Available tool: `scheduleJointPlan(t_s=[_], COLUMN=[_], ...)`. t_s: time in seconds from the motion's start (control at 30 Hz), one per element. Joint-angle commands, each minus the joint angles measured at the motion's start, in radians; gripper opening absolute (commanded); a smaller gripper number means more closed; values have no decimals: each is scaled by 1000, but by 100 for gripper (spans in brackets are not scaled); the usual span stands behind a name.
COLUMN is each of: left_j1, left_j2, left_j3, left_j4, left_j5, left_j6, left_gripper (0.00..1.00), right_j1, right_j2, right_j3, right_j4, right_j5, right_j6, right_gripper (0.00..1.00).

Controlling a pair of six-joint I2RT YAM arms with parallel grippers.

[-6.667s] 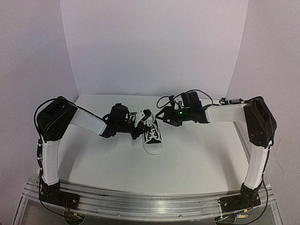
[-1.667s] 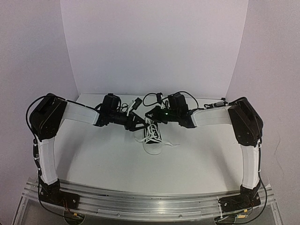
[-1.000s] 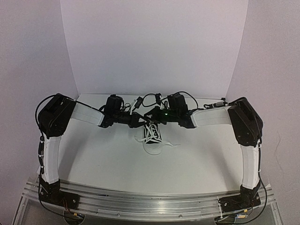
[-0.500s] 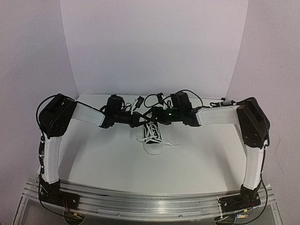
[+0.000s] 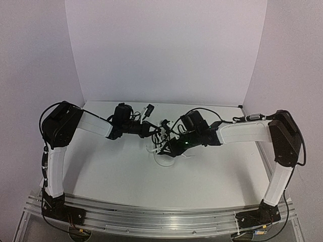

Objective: Tie the shoes

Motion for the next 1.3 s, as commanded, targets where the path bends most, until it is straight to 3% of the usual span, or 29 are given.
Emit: scheduleJointPlan(t_s=[0.0,0.1,0.3,0.53,0.67,0.8,1.27], left_j1=[6,5,6,5,7,7,7], left_j2=[-21,-21,-16,-15,-22,-41,-35], left_j3=[-12,-16,-15,-25,-41,-86,-116], left_j4=[48,48,52,56,54,51,67], left_j5=[-22,-25,-28,-30,-36,-43,-37], left_j6=[-7,-4,-6,-12,-13,-37,-94], left_gripper=[0,0,0,0,0,0,3], right_j1=[-8,-8,-8,-6,-5,-7,-84], right_j2=[69,99,145,147,107,52,37], right_j3=[56,73,105,112,113,104,40], right_j4=[-16,-18,-18,-18,-18,-12,172], right_j5=[45,45,68,86,22,-59,-31], right_j6=[-180,-197,-172,-142,-72,118,600], right_gripper=[57,53,35,1,0,0,0])
